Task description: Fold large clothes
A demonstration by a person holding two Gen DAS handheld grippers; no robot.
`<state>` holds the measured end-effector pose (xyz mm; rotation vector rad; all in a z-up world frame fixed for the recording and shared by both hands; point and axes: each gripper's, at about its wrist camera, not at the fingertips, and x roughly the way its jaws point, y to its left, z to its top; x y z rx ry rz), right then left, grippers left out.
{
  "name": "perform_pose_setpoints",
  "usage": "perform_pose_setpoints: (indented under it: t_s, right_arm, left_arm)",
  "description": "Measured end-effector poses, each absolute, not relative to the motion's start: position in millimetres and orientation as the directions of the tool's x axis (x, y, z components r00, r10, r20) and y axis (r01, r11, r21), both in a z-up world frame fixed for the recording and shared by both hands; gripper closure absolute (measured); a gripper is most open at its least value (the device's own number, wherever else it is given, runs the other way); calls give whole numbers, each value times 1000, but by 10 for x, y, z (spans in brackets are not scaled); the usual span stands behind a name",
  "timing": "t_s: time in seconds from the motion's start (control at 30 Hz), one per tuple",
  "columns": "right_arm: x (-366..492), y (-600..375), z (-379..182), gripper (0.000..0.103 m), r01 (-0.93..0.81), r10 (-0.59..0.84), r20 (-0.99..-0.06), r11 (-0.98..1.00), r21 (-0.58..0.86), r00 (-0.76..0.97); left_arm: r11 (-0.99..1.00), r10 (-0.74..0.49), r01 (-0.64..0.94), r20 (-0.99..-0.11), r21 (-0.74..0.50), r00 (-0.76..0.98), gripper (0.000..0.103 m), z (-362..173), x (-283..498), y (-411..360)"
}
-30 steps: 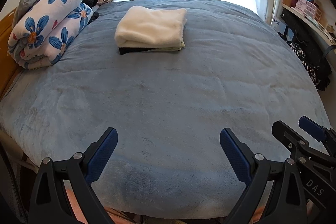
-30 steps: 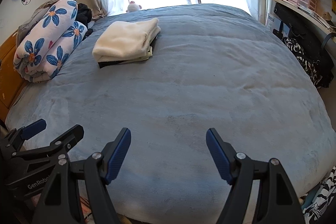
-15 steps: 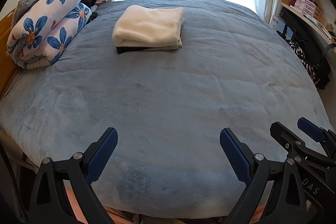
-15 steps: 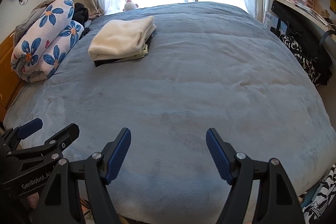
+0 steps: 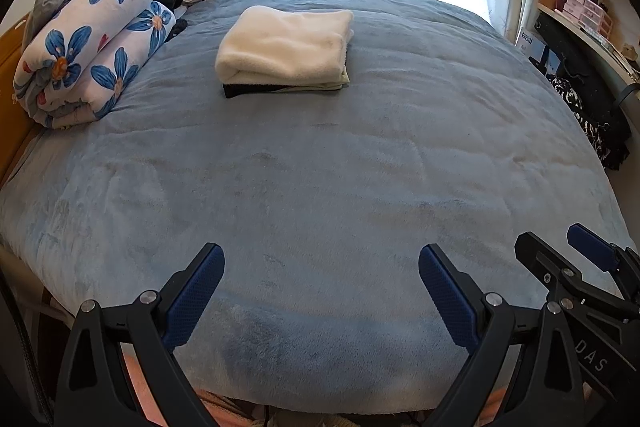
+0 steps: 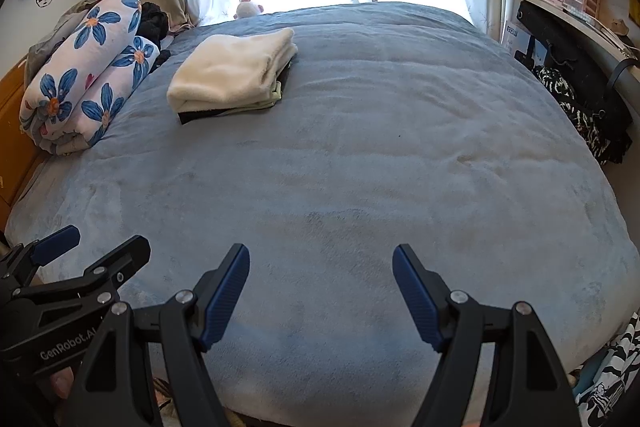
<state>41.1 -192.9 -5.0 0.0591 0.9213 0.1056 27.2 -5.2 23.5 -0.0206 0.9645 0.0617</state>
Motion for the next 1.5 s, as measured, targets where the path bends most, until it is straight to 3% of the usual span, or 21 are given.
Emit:
perform_pose_setpoints:
  t_s: [0.23,0.43,1.5]
  right_arm:
    - [390,-1907,-57,28,-66,97,-788,995,71,608]
    - [380,-1912,-58,17,-46,68,-791,998,51,608]
    - [350,-1934,-47,15,-46,78,-786,997,64,613]
  left_arm:
    - [998,46,-63,-822,12,567,6,236,257,-48]
    - [998,43,-65,-825,7,564,6,219,244,-6]
    - [998,36,-56,-840,7,542,6,190,252,53]
